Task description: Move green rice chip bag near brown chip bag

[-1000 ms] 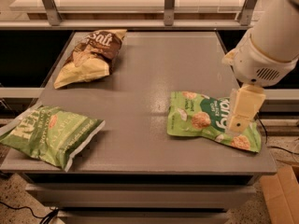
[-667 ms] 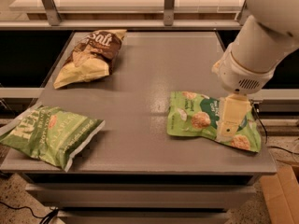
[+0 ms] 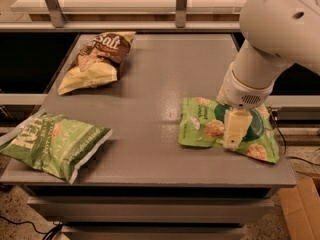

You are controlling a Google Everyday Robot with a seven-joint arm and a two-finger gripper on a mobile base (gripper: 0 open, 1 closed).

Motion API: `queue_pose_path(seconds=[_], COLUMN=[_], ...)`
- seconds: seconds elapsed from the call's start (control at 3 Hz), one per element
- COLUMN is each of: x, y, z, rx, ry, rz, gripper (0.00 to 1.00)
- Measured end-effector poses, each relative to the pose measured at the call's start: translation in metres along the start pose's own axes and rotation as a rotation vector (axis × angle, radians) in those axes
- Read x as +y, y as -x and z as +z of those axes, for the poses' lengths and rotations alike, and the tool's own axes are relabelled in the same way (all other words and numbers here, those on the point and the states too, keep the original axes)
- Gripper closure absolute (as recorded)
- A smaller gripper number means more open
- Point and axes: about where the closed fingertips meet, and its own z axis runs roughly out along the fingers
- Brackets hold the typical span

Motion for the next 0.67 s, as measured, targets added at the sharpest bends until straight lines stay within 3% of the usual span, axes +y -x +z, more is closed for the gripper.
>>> queue_pose_path(seconds=[0.67], x=[-0.002], y=[0.0002], z=[-0.0021], rx=[0.001], ry=[0.002], rz=[-0.003], gripper=[0.84])
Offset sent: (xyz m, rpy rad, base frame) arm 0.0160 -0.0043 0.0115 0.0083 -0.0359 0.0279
